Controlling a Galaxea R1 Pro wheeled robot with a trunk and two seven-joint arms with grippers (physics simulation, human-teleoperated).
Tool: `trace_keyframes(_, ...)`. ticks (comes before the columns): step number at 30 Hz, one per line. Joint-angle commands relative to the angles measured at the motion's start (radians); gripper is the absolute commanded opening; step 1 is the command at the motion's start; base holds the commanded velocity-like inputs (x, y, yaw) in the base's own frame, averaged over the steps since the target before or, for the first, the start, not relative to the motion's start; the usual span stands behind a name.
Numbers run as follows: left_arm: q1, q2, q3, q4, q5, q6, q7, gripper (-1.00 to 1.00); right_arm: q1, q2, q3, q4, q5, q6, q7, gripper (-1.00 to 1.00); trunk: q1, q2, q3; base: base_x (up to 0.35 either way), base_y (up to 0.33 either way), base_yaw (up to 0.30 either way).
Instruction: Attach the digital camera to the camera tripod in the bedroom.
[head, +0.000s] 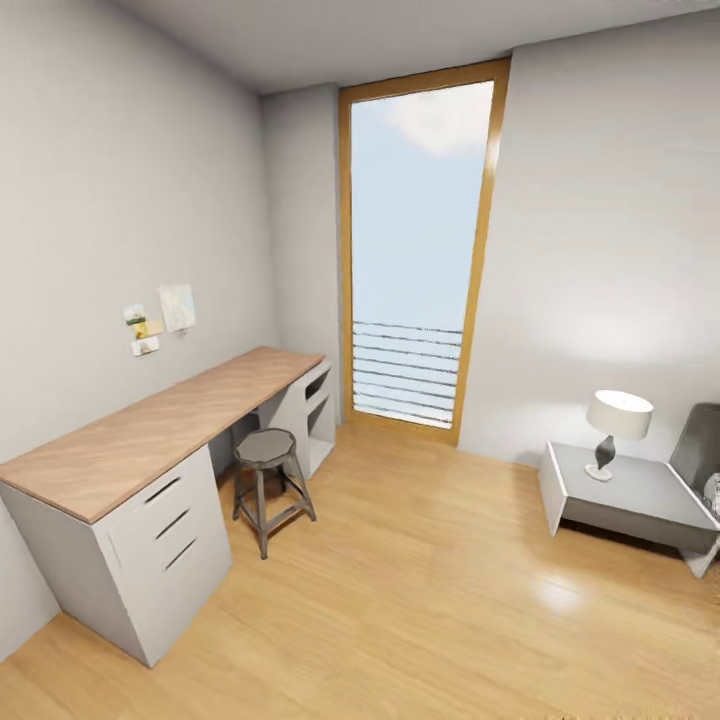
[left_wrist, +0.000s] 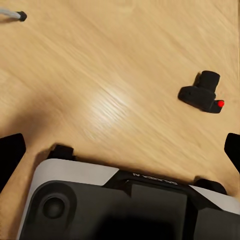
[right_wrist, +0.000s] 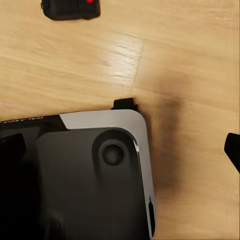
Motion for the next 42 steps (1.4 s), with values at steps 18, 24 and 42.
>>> trace_keyframes(18, 0.001, 0.000, 0.002, -0.003, 0.008, 0.007, 0.001, 1.00, -0.002, -0.001, -0.008, 0.001, 0.006, 0.000, 0.003, 1.00, 0.000, -0.001, -0.001, 0.015, 0.026, -0.296)
trace_keyframes(24, 0.001, 0.000, 0.002, -0.003, 0.008, 0.007, 0.001, 1.00, -0.001, -0.001, -0.008, 0.001, 0.006, 0.000, 0.003, 1.00, 0.000, -0.001, -0.001, 0.000, 0.000, -0.296)
trace_keyframes(42, 0.001, -0.001, 0.003, -0.005, 0.009, 0.007, 0.001, 1.00, -0.002, -0.001, -0.008, 0.001, 0.006, 0.000, 0.003, 1.00, 0.000, -0.001, -0.001, 0.000, 0.000, -0.296)
